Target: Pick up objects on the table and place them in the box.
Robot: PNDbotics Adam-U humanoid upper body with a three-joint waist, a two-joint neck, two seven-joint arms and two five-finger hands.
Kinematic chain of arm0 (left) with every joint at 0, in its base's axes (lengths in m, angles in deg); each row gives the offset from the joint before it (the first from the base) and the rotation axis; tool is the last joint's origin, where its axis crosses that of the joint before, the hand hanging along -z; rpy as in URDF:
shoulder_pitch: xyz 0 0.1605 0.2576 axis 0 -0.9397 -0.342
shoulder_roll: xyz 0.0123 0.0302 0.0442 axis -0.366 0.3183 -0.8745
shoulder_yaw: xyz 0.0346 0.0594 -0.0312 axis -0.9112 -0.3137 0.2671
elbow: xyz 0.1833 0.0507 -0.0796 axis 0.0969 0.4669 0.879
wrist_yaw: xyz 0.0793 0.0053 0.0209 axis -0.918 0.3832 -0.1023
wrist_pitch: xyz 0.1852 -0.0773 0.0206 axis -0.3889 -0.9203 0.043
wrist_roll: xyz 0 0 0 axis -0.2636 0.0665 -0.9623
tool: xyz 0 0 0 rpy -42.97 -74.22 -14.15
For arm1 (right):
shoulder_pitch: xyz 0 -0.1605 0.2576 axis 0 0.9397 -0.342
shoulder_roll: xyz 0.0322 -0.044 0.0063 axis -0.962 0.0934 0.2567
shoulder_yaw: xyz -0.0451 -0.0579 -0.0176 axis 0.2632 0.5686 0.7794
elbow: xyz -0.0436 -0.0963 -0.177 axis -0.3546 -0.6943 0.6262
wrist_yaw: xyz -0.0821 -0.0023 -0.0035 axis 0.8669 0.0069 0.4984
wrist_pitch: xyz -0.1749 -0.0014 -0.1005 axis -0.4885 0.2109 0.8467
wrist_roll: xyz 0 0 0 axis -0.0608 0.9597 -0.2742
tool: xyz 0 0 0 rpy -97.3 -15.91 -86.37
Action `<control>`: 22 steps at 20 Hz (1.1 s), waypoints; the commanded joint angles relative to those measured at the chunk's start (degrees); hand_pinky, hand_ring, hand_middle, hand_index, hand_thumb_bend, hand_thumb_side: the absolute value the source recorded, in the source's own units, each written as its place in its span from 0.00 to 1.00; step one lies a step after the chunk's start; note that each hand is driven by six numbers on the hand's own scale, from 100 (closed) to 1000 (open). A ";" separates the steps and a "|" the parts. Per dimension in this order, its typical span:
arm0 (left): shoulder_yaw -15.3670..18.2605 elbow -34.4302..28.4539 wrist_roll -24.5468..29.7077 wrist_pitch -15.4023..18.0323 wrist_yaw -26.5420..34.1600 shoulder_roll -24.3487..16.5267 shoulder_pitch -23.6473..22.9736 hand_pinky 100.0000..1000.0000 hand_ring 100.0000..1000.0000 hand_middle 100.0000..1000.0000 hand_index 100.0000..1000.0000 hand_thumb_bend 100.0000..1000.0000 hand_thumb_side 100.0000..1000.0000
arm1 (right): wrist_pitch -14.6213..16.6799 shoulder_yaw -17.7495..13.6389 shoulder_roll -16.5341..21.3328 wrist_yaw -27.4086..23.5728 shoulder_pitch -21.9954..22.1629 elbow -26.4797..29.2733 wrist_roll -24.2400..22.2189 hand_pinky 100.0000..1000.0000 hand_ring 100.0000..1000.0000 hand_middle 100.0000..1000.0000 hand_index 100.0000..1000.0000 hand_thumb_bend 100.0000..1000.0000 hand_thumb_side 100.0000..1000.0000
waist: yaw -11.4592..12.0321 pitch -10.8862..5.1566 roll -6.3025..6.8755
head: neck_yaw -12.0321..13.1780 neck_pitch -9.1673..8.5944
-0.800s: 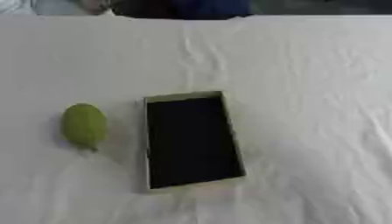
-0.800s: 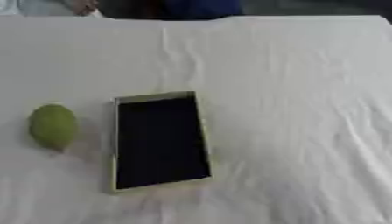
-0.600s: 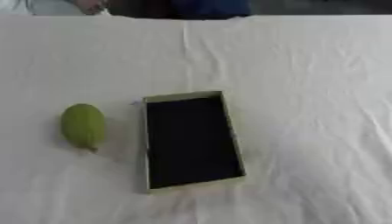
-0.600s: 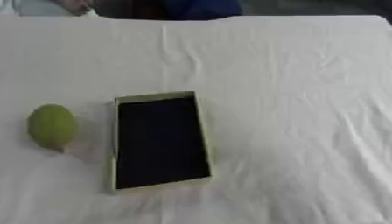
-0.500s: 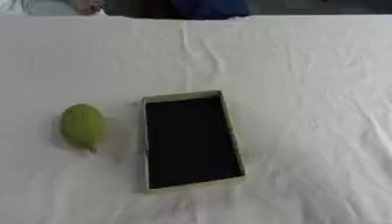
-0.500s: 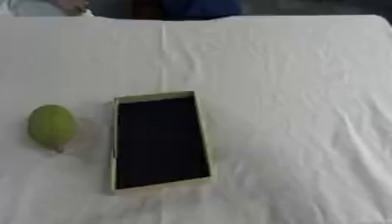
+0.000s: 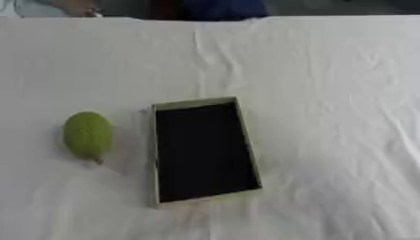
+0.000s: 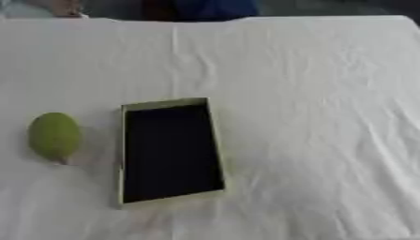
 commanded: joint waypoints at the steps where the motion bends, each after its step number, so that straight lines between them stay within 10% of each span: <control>1: 0.15 -0.86 -0.02 -0.23 -0.12 -1.31 0.47 0.75 0.73 0.72 0.84 0.28 0.28 | 0.25 -0.21 1.93 -0.37 -0.61 0.92 -0.05 0.82 0.71 0.58 0.80 0.00 0.49 | 0.00 -1.18 0.02 | -0.03 -0.10; 10: -0.30 -0.86 2.08 -1.20 -1.04 -2.10 0.21 0.75 0.74 0.72 0.85 0.33 0.23 | 0.29 -0.21 2.06 -0.30 -0.50 0.92 -0.05 0.82 0.71 0.58 0.80 0.00 0.49 | -0.08 -1.22 0.07 | -0.04 0.09; 16: -1.90 -0.86 19.43 -9.13 -9.87 -6.51 -0.29 0.78 0.75 0.74 0.87 0.34 0.22 | 0.29 -0.09 2.38 -0.25 -0.44 0.92 -0.15 0.82 0.71 0.58 0.80 0.00 0.48 | -0.06 -1.38 0.37 | -0.01 0.40; 22: -4.23 -0.85 24.00 -8.75 -12.72 -9.31 -2.23 0.83 0.80 0.79 0.90 0.45 0.25 | 0.12 0.11 3.76 0.09 -0.13 0.92 -0.35 0.82 0.71 0.58 0.80 0.00 0.48 | 0.09 -1.83 2.23 | -0.19 1.00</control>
